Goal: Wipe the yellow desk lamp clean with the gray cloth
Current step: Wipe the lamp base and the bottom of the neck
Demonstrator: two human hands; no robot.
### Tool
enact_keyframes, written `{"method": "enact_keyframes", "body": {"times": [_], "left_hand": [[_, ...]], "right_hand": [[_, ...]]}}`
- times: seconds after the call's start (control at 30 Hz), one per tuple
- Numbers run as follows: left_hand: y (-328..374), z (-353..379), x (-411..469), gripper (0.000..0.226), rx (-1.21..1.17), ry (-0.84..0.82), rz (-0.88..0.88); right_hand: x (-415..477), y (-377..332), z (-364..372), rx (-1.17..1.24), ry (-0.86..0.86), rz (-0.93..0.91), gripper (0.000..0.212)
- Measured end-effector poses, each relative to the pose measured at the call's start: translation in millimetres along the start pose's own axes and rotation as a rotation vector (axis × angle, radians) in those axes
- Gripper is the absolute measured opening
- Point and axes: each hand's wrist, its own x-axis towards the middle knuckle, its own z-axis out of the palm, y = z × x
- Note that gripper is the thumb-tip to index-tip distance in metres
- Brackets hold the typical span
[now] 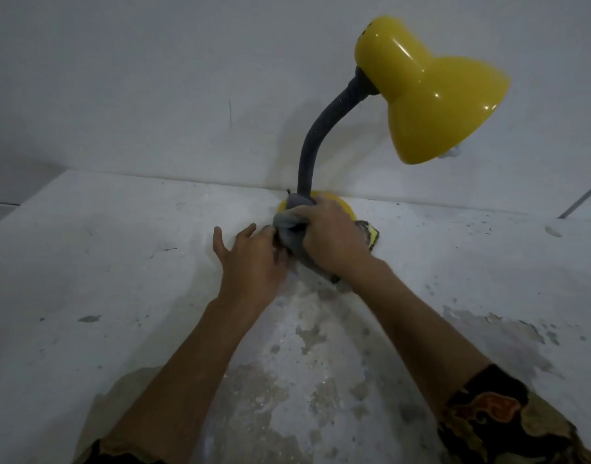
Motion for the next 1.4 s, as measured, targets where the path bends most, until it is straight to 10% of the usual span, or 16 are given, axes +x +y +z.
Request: {"method": "enact_keyframes", "body": {"times": [0.2,0.47,0.97,1.4], "left_hand": [[1,-3,2,0.044,-0.007,-0.014,-0.003],[-5,-2,2,0.042,-0.033,-0.023,0.026],[-1,-5,-2,0.054,0.035,-0.087,0.164],[-1,-4,-2,0.053,0.078,-0.069,0.16]], "right_hand": [[3,47,-53,0.054,0.181,0.287,0.042],[-1,5,-5,-0.431,-0.043,0.081,0.03],[-46,31,-51,0.008,0.01,0.176,0.046],[-50,37,-35,-0.165,-0.065,0.212,0.05]]}}
